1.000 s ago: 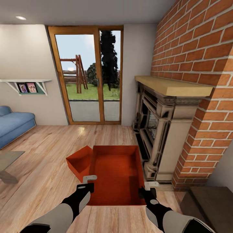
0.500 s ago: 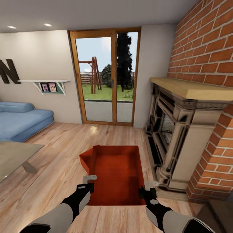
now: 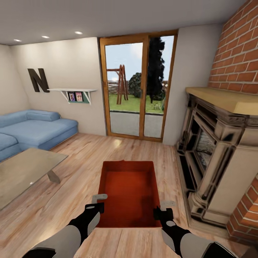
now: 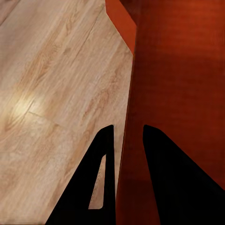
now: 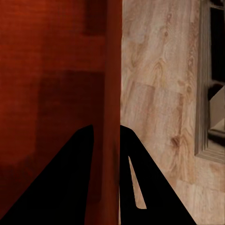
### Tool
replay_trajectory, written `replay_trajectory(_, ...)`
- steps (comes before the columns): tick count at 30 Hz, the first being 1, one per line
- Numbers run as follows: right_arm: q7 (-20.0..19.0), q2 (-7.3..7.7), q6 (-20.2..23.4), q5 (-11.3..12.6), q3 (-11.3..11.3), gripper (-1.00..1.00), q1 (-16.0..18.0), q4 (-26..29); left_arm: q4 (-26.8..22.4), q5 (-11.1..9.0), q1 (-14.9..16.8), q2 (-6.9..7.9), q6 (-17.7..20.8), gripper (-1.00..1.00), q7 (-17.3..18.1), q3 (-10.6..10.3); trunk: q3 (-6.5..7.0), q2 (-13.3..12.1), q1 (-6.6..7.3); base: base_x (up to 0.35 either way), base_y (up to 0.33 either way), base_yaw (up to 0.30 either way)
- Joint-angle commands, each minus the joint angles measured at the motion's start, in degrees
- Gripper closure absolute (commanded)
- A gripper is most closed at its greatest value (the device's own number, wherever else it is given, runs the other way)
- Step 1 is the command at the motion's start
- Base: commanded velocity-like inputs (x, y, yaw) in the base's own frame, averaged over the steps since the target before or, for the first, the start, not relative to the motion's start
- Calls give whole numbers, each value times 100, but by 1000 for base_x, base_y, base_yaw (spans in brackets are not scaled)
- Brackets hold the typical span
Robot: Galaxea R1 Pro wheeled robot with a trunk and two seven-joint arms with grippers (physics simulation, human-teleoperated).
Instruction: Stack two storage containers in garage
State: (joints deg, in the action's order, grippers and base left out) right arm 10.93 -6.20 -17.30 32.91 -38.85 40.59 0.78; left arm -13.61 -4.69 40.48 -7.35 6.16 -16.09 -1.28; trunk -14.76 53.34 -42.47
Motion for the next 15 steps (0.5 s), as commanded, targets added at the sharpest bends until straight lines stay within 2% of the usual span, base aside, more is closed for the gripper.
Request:
replay_trajectory(1, 5, -4, -2, 57, 79, 100, 1, -8, -30, 91, 5, -4, 17, 100, -44, 136, -4, 6, -1, 0, 0, 300)
replay_trajectory(15, 5, -4, -2, 66, 80, 100, 1, -8, -28, 91, 4, -3, 17, 100, -44, 145, 35, 6, -1, 0, 0, 300)
